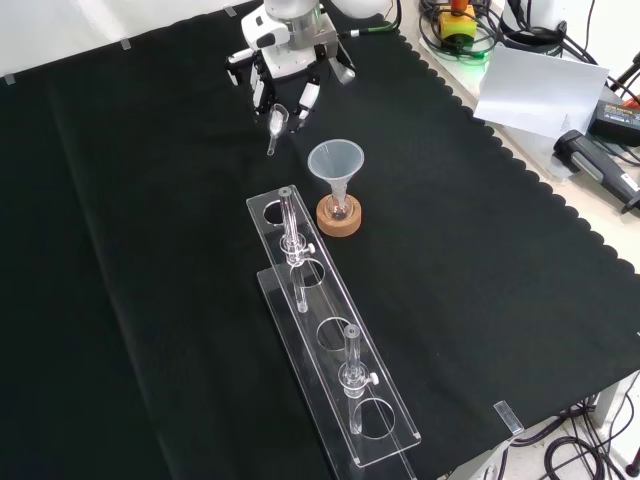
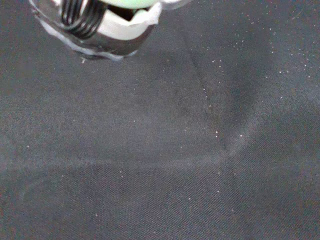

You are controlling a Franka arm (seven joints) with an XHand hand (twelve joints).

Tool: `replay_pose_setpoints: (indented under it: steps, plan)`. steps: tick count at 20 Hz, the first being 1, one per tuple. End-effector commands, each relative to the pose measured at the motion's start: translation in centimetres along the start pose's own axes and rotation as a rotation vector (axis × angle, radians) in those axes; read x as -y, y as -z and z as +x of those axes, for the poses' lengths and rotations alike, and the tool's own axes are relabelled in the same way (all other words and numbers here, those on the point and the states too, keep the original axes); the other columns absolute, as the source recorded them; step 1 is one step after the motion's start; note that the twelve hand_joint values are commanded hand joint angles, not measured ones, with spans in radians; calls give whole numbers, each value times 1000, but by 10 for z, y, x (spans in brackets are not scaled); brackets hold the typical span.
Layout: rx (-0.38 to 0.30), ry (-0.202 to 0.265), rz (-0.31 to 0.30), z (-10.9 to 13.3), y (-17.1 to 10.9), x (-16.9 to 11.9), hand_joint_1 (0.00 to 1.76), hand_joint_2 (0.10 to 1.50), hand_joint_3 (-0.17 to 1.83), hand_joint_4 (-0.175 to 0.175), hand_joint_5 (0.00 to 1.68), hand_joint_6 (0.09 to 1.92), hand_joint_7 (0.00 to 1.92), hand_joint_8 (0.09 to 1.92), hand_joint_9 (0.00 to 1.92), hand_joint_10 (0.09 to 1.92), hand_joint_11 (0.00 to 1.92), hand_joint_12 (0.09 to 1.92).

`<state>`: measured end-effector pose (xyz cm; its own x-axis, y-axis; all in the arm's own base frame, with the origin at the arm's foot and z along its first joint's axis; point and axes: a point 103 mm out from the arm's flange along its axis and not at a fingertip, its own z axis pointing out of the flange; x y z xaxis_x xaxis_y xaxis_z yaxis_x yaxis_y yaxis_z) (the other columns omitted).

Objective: Pour all the NaCl from the weighing funnel into the round-bottom flask.

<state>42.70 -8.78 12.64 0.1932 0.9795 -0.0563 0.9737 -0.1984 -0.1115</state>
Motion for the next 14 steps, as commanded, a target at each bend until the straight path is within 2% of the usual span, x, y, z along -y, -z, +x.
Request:
replay_pose_setpoints:
  steps: [1, 14]
  plan:
    - [-2, -7, -1, 0, 0, 0, 1125, 728, 444, 175, 1399, 343, 1598, 87, 1191, 153, 0, 1563]
    - [-27, -25, -33, -13, 22, 0, 1127, 719, 458, 175, 1402, 342, 1610, 87, 1191, 148, 0, 1561]
